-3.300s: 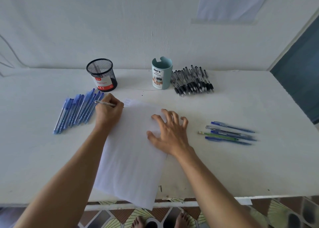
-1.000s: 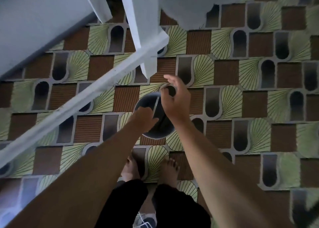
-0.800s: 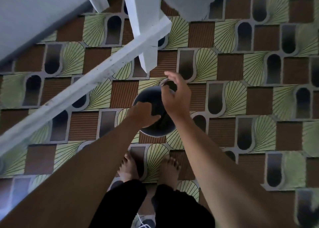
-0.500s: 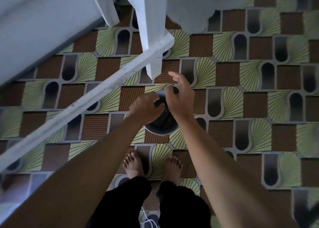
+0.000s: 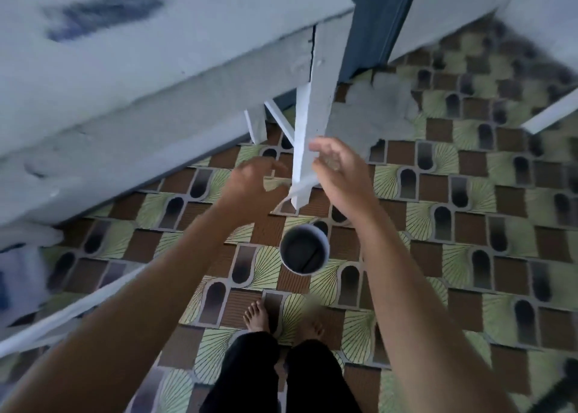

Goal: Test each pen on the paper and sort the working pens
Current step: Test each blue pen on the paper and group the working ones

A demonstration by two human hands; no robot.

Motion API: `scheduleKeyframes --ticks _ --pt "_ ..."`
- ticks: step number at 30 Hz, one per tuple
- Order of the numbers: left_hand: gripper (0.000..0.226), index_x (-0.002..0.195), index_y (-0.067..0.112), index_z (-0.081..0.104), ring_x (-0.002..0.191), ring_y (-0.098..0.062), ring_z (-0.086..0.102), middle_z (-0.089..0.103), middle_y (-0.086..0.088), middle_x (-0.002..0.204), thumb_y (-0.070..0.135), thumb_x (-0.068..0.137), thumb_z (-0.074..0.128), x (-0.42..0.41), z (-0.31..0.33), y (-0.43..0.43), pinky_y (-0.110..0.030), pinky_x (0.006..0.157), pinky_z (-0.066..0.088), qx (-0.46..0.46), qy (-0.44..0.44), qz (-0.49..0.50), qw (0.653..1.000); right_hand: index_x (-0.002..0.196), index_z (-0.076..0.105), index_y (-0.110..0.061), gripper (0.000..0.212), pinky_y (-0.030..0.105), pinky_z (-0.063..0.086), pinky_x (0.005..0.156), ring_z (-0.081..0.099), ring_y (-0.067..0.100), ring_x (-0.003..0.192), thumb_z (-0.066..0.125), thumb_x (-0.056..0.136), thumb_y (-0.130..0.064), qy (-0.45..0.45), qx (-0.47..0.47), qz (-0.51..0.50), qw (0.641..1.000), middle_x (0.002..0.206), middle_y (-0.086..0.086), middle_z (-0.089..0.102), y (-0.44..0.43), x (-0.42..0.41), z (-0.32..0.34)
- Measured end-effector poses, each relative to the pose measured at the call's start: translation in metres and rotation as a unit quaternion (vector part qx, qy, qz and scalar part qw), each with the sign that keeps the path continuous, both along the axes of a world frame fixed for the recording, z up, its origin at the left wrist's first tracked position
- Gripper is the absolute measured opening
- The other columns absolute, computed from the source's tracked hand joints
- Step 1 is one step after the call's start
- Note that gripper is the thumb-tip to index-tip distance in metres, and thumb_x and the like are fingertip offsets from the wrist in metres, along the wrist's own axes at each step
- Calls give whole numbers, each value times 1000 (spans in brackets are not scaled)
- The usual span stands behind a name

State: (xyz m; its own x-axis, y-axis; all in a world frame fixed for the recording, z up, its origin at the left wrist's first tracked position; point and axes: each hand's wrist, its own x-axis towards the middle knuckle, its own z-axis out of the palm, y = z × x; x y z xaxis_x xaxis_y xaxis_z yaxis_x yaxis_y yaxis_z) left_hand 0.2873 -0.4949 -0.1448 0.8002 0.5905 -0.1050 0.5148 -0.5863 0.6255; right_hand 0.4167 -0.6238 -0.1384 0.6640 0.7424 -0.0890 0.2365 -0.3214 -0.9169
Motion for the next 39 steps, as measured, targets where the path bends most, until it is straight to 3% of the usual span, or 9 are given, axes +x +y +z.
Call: scheduleKeyframes --ticks 3,7,13,17,22,25,29,34,39 --pt "26 114 18 69 103 -19 64 68 1 112 27 90 71 -22 74 11 -35 91 51 -2 -32 0 999 123 64 -25 31 22 42 99 55 -3 115 58 93 -23 -30 22 42 998 123 -14 64 17 -12 77" --pt "24 115 22 69 108 -10 57 65 3 117 24 91 69 -52 148 39 -28 95 47 25 -48 22 998 124 64 -22 31 23 42 101 56 2 116 59 94 -19 -57 42 97 993 123 -12 65 52 -34 146" --pt "20 111 26 70 107 -17 61 68 0 113 29 92 67 -121 202 105 -42 96 51 89 -45 90 991 127 62 -21 34 8 37 90 50 -2 108 61 93 -19 -113 61 200 971 126 -10 62 131 -91 193" --pt "23 111 28 70 106 -20 61 67 -4 115 19 90 65 -181 206 151 -41 98 49 94 -9 142 985 127 63 -22 38 26 41 102 53 6 116 59 89 -21 -126 67 261 955 128 -6 63 194 -145 191" --pt "25 110 22 71 111 -25 58 65 -5 122 11 89 64 -256 189 221 -30 93 39 111 31 179 977 128 65 -22 41 31 39 107 52 15 124 58 88 -17 -165 32 321 932 131 0 62 284 -206 168" --pt "22 108 16 72 121 -28 54 65 -7 123 9 88 68 -293 169 264 -30 101 31 136 38 189 972 130 64 -20 43 34 33 113 46 20 132 59 87 -16 -195 13 335 922 136 3 59 333 -235 149" --pt "36 127 18 62 135 -32 41 55 -8 140 28 92 65 -317 147 313 -46 110 34 201 80 205 955 136 60 -20 48 39 24 119 35 26 142 59 89 -21 -276 -17 314 908 147 8 50 388 -263 131" --pt "55 153 22 36 149 -28 21 30 -4 162 40 102 45 -313 135 347 -44 118 20 207 118 203 950 149 41 -23 57 44 11 122 14 26 151 51 94 -31 -350 -94 281 889 160 4 30 424 -275 116" --pt "58 156 23 27 151 -24 14 22 -1 165 43 102 37 -306 121 363 -41 121 10 177 139 207 952 147 44 -20 70 41 12 120 21 25 149 34 83 -44 -371 -119 263 883 159 5 32 427 -275 109"
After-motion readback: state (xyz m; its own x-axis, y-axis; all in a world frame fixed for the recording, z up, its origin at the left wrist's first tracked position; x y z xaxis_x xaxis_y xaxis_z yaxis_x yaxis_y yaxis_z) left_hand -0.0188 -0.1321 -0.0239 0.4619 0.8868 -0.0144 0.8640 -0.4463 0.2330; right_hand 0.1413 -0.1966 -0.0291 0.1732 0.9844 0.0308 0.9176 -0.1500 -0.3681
